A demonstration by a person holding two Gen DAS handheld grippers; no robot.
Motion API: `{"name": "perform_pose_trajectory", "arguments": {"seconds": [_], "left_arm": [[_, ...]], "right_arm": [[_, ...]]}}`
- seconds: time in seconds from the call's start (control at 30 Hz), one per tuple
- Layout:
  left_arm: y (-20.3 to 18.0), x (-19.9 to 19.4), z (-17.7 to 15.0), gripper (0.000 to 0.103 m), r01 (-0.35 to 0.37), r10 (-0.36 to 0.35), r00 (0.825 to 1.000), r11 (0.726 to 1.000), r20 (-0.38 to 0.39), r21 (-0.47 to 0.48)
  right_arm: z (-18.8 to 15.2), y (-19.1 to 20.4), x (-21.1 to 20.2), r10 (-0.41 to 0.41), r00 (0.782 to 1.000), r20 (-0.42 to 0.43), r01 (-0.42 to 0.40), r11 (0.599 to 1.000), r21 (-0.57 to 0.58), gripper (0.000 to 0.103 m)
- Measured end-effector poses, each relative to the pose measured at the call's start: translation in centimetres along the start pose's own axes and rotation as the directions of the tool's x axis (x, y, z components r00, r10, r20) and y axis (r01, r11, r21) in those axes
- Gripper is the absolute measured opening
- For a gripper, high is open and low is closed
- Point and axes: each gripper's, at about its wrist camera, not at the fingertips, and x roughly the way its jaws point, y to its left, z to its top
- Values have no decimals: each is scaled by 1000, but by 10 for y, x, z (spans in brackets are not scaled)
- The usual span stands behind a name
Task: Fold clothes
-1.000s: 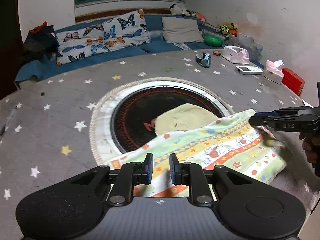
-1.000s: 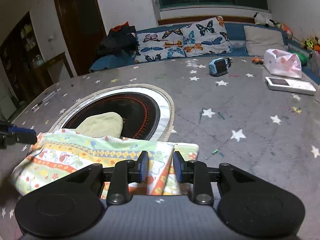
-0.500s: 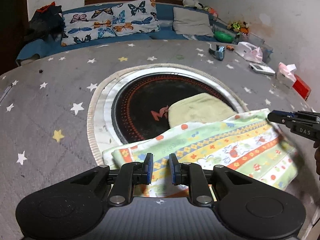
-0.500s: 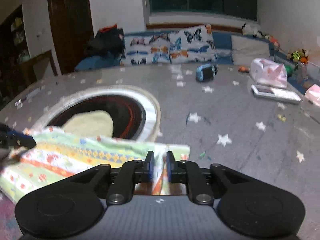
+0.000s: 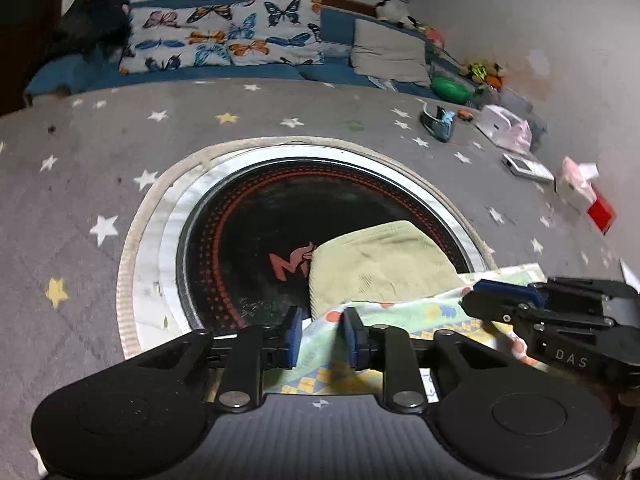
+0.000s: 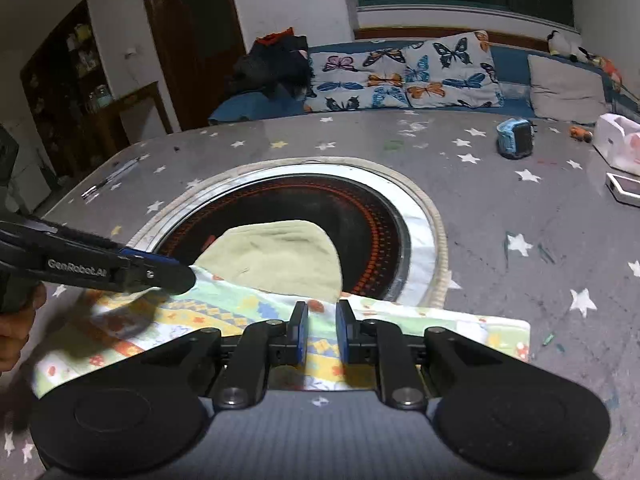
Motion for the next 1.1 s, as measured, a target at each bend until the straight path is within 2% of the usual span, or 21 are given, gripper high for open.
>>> {"name": "perform_pose_trajectory", "arguments": {"seconds": [0.1,0.23,0.33,0.43,0.63,0.77,0.87,1.1], "left_arm": [[-5,-17,-4,25,-12,11,1000,999,27,37],[-20,-42,-16,25,25,-30,998,995,50,98],[-34,-55,-34,25,55,-63,997,987,50,149],[-44,-61,-53,25,52,-63,997,980,52,192],[-49,-60,-88,25,32,-49,996,972,68,233],[-49,-68,-92,26,19,-45,994,969,98,248],[-49,-77,-95,25,30,-58,992,968,108,249],[-44,-78,-103,26,32,-58,992,973,108,231]], "right_arm": [[-1,4,-12,19,1000,10,-19,1000,-20,15],[-5,23,-35,74,997,22,-72,993,-89,16],[-11,39,-45,113,993,13,-111,986,-127,16],[-21,55,-51,139,990,1,-137,978,-154,16],[-54,82,-56,114,993,8,-108,963,-245,16],[-67,92,-62,77,996,47,-60,953,-298,17],[-68,92,-76,86,994,73,-61,956,-288,17],[-81,75,-79,80,995,54,-67,976,-209,17]]}}
